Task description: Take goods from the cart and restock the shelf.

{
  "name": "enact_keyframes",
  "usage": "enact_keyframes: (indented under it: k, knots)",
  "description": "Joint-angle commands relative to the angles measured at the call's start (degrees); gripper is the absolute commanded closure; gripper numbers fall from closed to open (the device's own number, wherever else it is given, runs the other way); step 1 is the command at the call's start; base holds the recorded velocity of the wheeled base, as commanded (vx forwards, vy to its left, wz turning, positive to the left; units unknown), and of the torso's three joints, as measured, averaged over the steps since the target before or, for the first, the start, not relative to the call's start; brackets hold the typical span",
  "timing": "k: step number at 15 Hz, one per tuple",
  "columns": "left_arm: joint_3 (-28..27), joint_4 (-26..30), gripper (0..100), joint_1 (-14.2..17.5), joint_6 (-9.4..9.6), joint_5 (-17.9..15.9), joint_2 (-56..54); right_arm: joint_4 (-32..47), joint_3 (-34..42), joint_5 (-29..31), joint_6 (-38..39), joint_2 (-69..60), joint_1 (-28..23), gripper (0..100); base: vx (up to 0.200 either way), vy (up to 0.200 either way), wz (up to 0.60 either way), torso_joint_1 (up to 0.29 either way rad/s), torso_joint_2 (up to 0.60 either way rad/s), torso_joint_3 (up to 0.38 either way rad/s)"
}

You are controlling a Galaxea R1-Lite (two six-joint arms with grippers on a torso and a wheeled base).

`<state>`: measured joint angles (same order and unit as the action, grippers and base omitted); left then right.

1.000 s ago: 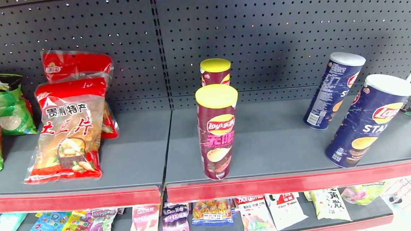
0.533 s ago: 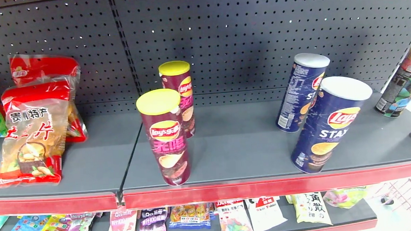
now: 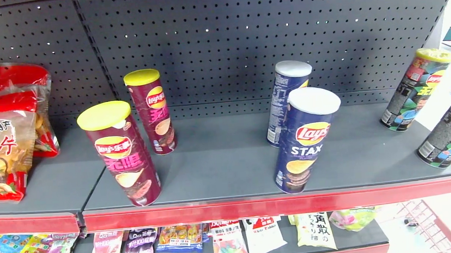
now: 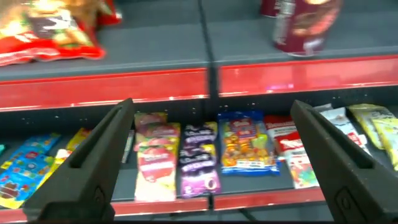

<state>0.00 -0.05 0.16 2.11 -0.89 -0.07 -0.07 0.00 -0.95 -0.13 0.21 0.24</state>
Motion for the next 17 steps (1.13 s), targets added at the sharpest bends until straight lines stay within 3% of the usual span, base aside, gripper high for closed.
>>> enact_keyframes:
  k: [1,4,8,17]
  knots:
    - [0.0,-0.04,0,0.02,0.0,0.01,0.07,-0.01,0.0,-0.02,-0.04,-0.03,0.02,0,0.0,-0.2,0.0,0.002,0.01,0.002]
    - [0.0,0.05,0,0.02,-0.09,0.01,0.07,-0.01,0.0,-0.02,-0.04,-0.03,0.02,0,0.0,-0.2,0.0,0.001,0.0,-0.001]
    - [0.0,0.14,0,0.02,-1.76,-0.08,0.07,-0.01,0.0,0.07,0.05,-0.12,0.02,0,0.0,0.0,0.0,0.0,0.0,0.0]
    - [0.0,0.14,0,0.02,-1.85,-0.08,0.07,-0.01,0.0,0.07,0.31,-0.12,0.02,0,0.0,0.0,0.0,0.0,0.0,0.0]
